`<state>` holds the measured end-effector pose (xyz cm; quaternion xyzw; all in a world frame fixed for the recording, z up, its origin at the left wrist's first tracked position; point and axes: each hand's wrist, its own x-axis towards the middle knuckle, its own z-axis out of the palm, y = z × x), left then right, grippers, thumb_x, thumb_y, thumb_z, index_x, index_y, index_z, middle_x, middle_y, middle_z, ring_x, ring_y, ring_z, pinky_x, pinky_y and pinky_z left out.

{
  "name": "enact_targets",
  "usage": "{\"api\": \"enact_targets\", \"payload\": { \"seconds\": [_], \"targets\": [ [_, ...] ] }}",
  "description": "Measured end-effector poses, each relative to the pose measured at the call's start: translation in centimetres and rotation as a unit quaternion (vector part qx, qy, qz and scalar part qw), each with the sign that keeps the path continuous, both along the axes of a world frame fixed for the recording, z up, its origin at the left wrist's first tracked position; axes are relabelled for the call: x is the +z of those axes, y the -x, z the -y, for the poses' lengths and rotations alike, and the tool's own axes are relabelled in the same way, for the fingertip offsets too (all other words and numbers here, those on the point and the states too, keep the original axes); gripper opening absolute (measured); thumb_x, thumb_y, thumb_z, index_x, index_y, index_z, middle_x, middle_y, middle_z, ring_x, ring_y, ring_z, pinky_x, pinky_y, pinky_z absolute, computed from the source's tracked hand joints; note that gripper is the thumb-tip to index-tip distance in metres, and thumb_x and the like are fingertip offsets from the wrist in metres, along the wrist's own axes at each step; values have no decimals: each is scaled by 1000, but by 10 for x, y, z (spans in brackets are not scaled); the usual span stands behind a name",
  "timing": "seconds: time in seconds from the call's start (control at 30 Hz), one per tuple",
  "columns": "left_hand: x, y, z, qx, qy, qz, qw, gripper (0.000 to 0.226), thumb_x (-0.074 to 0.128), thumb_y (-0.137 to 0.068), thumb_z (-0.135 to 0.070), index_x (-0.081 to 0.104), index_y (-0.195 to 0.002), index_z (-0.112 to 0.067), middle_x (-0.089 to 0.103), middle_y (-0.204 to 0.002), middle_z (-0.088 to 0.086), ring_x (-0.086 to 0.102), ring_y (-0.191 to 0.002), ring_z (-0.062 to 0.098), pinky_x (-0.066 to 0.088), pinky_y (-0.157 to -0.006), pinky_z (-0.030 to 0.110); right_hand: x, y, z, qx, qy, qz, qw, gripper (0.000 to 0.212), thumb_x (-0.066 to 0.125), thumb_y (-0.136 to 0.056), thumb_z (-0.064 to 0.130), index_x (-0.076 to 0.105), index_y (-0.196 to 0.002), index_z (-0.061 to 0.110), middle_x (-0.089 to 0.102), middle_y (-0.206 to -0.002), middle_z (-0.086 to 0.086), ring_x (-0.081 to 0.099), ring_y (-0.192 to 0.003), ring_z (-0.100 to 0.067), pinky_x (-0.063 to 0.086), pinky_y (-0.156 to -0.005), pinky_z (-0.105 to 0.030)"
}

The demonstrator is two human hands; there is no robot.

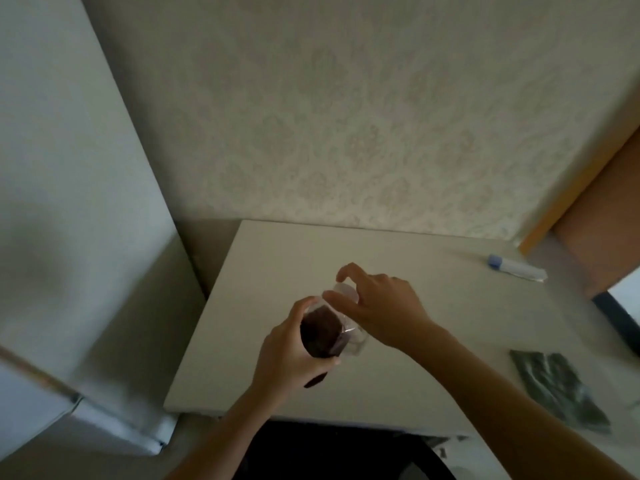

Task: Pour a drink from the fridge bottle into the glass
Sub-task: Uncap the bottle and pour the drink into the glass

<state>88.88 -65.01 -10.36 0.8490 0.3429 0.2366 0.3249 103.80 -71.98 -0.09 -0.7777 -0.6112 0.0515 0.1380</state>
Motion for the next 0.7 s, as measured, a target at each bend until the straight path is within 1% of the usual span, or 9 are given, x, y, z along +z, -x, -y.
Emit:
{"api": "enact_targets", "payload": {
  "seconds": [0.1,0.13,0.27,0.33,0.4,0.47,0.57,0.63,0.7],
  "targets": [
    [1,-15,-21,-4,-12,7,1000,93,84,-53,-52,22,-121,-56,53,-114,-25,54,-102,-3,36,-79,0,-2,-14,-28,-22,-2,12,1000,40,37,-88,60,46,-103,24,55,-65,9,50,-52,-10,47,-59,-27],
    [1,-20,-26,-7,-17,9,1000,93,83,-53,-53,19,-121,-57,51,-113,-26,52,-102,-4,33,-79,-2,-2,-18,-35,-27,-2,14,1000,37,39,-88,56,46,-100,22,53,-62,7,50,-50,-11,47,-58,-27],
    [1,-38,-40,-9,-13,18,1000,91,83,-54,-53,27,-126,-46,62,-119,-11,62,-103,9,44,-82,10,-3,-35,-56,16,-17,11,1000,32,43,-91,46,47,-97,15,58,-62,0,55,-52,-19,50,-57,-32],
    [2,-45,-43,0,-27,24,999,90,82,-54,-53,31,-127,-40,65,-115,-7,65,-99,10,45,-77,8,0,-46,-60,62,-25,16,998,31,44,-92,44,47,-99,14,59,-64,-2,56,-53,-20,49,-54,-32],
    [4,-52,-43,15,-35,33,999,87,80,-55,-54,35,-128,-37,66,-111,-7,65,-94,8,45,-74,5,6,-57,-62,110,-24,19,993,28,44,-93,40,46,-102,14,56,-65,0,52,-53,-19,43,-53,-28],
    [7,-60,-42,15,-26,51,998,85,76,-54,-56,33,-126,-44,64,-109,-13,63,-93,3,48,-75,5,13,-68,-63,154,-10,20,988,26,44,-94,38,45,-107,16,56,-72,2,52,-61,-17,43,-58,-26],
    [9,-71,-42,16,14,80,997,82,75,-50,-57,28,-118,-55,56,-100,-26,63,-89,0,54,-77,15,19,-84,-66,215,12,6,977,27,43,-94,40,45,-116,23,56,-101,6,50,-85,-7,38,-76,-16],
    [9,-77,-43,25,24,89,995,83,75,-49,-57,28,-117,-55,57,-97,-23,64,-87,2,57,-75,20,22,-94,-67,246,34,-9,969,27,41,-96,40,43,-120,29,48,-109,12,42,-87,4,33,-77,-9],
    [8,-81,-43,25,28,91,995,84,76,-48,-57,29,-118,-54,57,-97,-23,65,-89,3,57,-76,21,25,-103,-67,266,58,-15,962,26,40,-97,36,41,-122,31,42,-107,14,41,-87,6,34,-76,-8]
  ]
}}
